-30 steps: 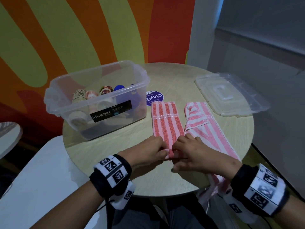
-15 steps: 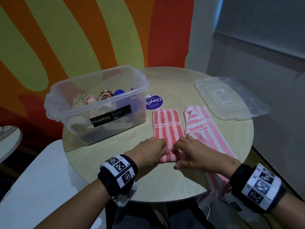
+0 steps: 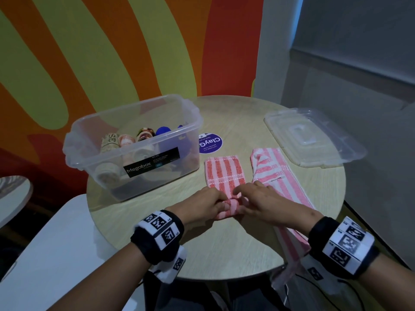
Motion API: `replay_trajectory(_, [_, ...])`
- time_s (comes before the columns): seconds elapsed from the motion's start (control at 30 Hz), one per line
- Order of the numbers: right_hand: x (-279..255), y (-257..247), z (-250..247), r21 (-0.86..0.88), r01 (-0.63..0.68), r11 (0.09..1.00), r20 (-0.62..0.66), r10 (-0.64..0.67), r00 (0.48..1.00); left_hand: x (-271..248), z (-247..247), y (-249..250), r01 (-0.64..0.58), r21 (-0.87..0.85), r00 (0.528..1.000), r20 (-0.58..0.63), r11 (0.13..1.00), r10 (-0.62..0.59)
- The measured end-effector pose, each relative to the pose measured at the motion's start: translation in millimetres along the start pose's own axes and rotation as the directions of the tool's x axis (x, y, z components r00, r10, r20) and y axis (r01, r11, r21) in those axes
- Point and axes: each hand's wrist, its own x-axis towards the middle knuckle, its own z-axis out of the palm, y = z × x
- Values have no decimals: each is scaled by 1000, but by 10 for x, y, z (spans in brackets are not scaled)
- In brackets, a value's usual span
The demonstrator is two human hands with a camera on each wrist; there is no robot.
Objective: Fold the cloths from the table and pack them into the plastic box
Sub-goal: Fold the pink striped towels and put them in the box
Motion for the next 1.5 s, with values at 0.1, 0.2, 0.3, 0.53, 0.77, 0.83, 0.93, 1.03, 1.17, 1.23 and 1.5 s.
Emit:
replay_trajectory(0.1, [-17,-31,52,28,36,999,-27,-35,999,12,-33,-8,17,38,999,-30,999,-16])
replay_trajectory(0.2, [-23,-35,87,146,41,988,-19,-38,999,-49,-57,23,-30,124,993,-112,992,44])
replay_trajectory(0.3, [5,1,84,222,24,975,10,-27,1000,-131,-6,33,-74,254,994,-62,964,93])
replay_trajectory(0.53, [-27,-54,73,-179,77,981,30,-73,997,-153,68,-43,-95,181,986,-121,979,118])
replay_trajectory(0.77, [154,-46,-25,185,34,982,83,-50,995,-147,34,-132,-32,102,990,-137,994,46])
replay_trajectory(0.83, [183,-33,-79,262,-51,964,144,13,990,-167,26,-154,-21,85,990,-139,996,33])
replay_trajectory(0.93, [206,5,-56,311,-101,945,133,62,989,-170,45,-144,-23,61,995,-98,998,29])
replay_trajectory(1.03, [216,32,1,218,-32,975,32,25,999,-104,74,-131,-21,136,996,-84,991,33])
replay_trajectory(1.17, [118,2,12,-96,123,988,-56,-129,990,40,48,-211,3,150,993,-115,989,15])
replay_trajectory(1.23, [80,-36,60,-226,125,966,4,-128,992,70,37,-183,1,151,990,-141,988,21])
replay_trajectory(1.5, [115,36,7,187,-11,982,-43,20,999,-34,-7,-132,-133,98,984,-105,986,143])
